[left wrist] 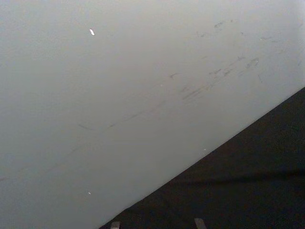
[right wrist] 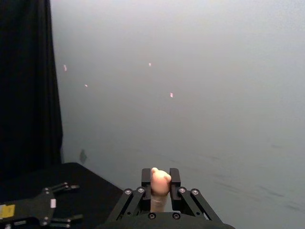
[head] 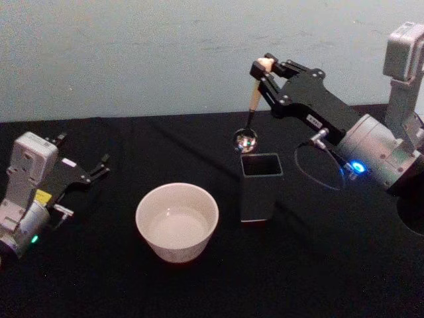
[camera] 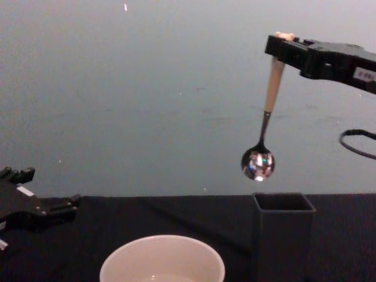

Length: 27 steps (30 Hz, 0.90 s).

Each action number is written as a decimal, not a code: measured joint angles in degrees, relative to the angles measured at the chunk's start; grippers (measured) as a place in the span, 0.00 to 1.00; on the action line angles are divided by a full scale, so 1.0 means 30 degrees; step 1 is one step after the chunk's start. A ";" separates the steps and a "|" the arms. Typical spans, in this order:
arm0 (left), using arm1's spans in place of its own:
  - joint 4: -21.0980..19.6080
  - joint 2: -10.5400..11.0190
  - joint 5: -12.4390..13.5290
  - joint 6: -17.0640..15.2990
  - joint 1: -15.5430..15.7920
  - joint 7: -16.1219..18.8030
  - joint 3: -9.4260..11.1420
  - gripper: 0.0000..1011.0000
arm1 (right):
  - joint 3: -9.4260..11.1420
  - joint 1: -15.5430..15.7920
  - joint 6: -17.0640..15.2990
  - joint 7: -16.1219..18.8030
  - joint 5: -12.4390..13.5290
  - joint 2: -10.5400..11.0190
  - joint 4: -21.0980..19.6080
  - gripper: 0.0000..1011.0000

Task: Pick up the stirring spoon with one hand, stir inside the cup, then place it back in its original position.

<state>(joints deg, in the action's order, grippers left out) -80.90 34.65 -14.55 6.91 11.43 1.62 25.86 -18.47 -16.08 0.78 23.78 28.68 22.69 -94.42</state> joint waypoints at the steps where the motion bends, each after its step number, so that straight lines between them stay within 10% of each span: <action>1: -0.0002 0.0000 0.0000 0.0000 -0.0001 0.0000 0.0000 0.99 | -0.0052 -0.0039 -0.0011 0.0022 0.0003 -0.0021 0.0000 0.21; 27: -0.0001 0.0000 0.0000 0.0000 -0.0001 0.0000 -0.0001 0.99 | -0.2777 -0.0622 -0.0683 0.1586 0.0229 -0.0061 0.0335 0.21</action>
<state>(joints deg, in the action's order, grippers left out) -80.90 34.65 -14.55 6.91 11.43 1.62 25.86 -26.80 -17.94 -1.27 28.54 29.37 22.51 -93.41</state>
